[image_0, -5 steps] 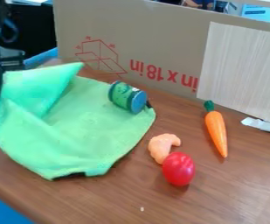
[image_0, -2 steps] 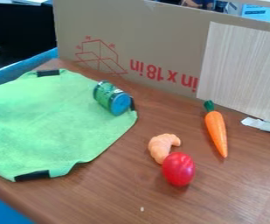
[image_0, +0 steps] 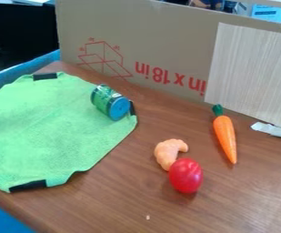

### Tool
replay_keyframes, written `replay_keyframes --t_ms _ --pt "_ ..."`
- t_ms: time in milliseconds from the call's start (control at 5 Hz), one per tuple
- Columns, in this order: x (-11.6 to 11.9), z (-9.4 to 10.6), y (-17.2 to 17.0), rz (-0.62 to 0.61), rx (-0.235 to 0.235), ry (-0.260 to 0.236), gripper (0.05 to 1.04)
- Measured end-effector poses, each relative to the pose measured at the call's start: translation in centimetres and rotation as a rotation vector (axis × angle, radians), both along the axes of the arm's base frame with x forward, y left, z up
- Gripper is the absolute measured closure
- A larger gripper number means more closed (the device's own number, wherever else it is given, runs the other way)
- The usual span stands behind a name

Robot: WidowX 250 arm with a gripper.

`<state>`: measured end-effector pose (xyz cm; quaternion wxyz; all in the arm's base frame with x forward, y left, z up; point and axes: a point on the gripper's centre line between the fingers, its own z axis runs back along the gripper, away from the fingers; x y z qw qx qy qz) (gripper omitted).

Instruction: Unfold the cloth from top right to bottom left

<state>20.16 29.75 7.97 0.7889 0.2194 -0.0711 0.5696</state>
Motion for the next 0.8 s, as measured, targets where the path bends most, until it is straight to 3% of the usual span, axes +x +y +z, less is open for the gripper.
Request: replay_keyframes --t_ms 200,400,800 --pt "0.3 1.3 -0.6 -0.015 0.063 -0.048 0.310" --pt "1.3 2.7 -1.6 -0.025 0.088 -0.081 0.093" --pt "5.6 5.2 -7.5 -0.124 -0.038 -0.116 0.083"
